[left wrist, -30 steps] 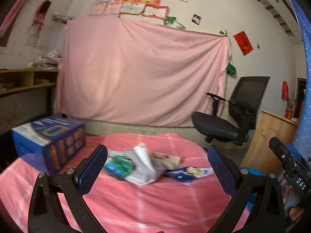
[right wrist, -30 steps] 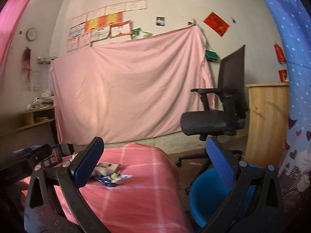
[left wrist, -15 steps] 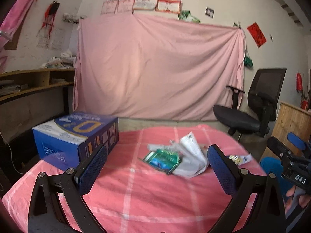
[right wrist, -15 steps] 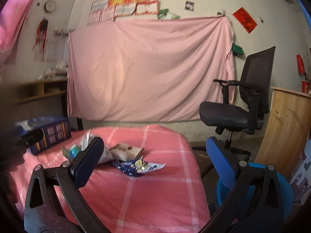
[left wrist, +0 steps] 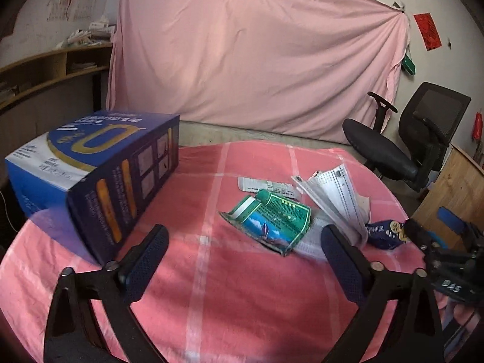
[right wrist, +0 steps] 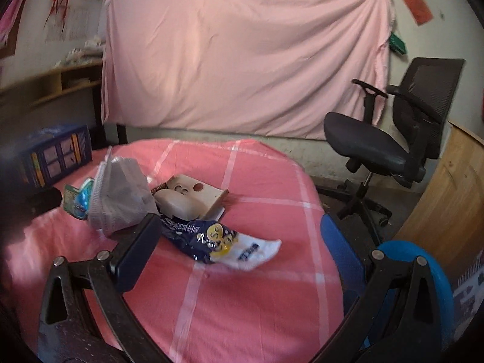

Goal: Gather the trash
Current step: 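Grasp green wrapper with left tool while right tool closes on blue snack wrapper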

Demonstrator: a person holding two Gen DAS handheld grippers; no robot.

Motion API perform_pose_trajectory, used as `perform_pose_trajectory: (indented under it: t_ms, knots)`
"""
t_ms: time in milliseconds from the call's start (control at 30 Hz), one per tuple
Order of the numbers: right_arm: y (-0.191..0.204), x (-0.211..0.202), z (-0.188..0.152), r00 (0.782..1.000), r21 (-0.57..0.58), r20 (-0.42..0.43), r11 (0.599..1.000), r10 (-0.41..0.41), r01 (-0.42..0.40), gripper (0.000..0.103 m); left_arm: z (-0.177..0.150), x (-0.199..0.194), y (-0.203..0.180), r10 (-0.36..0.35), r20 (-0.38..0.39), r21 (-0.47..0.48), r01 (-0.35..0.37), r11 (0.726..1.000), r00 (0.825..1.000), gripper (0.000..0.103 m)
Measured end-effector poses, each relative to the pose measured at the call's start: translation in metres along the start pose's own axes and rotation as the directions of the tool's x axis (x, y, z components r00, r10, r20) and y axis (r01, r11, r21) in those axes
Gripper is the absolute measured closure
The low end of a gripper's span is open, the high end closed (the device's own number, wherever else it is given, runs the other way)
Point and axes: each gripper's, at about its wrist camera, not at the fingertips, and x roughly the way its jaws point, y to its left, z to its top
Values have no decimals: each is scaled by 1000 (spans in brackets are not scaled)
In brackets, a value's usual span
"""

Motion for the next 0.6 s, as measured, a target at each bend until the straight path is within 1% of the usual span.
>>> perform_pose_trajectory:
  t_ms: [33, 67, 100, 133, 167, 200, 233, 300, 333, 367, 400, 433, 467, 500, 600]
  knots:
    - [1, 9, 1, 999, -9, -33, 1000, 4, -4, 0, 1, 3, 0, -8, -13, -3, 8, 1000, 1000, 17]
    - [0, 14, 1, 998, -11, -55, 1000, 8, -8, 0, 3, 5, -1, -13, -25, -7, 13, 1000, 1000, 21]
    - [0, 21, 0, 996, -11, -88, 1000, 17, -18, 0, 4, 10, 0, -20, -45, -13, 19, 1000, 999, 29]
    - [-1, 24, -2, 994, -8, -106, 1000, 23, -24, 0, 6, 13, 1, -27, -60, -18, 26, 1000, 998, 37]
    - [-2, 25, -3, 993, -5, -116, 1000, 25, -26, 0, 6, 18, 1, -35, -80, -23, 33, 999, 996, 39]
    - [-3, 24, -4, 992, -2, -120, 1000, 28, -28, 0, 6, 21, 1, -40, -96, -28, 37, 999, 995, 46]
    - [-4, 23, -6, 991, 1, -125, 999, 36, -36, 4, 6, 25, 2, -47, -117, -36, 43, 998, 992, 54]
    - [-4, 23, -8, 988, 5, -141, 998, 56, -55, 10, 6, 30, 4, -67, -150, -63, 58, 996, 986, 64]
    - [-5, 23, -9, 986, 9, -153, 998, 67, -66, 12, 8, 30, 4, -72, -155, -73, 61, 995, 985, 66]
    - [-5, 23, -11, 984, 13, -160, 997, 74, -73, 12, 9, 30, 5, -78, -154, -82, 66, 994, 985, 67]
    - [-6, 21, -12, 983, 20, -164, 996, 87, -85, 13, 9, 29, 5, -89, -152, -90, 76, 993, 984, 71]
    - [-6, 21, -13, 981, 24, -166, 995, 96, -93, 15, 10, 28, 5, -97, -155, -94, 83, 992, 983, 78]
    - [-6, 21, -14, 980, 27, -170, 995, 100, -96, 17, 9, 29, 4, -98, -163, -94, 83, 992, 982, 81]
    - [-6, 20, -16, 979, 31, -174, 994, 105, -101, 22, 9, 28, 3, -92, -165, -92, 77, 993, 982, 86]
    - [-6, 19, -17, 978, 33, -175, 993, 117, -113, 24, 10, 24, 3, -76, -155, -105, 60, 993, 985, 95]
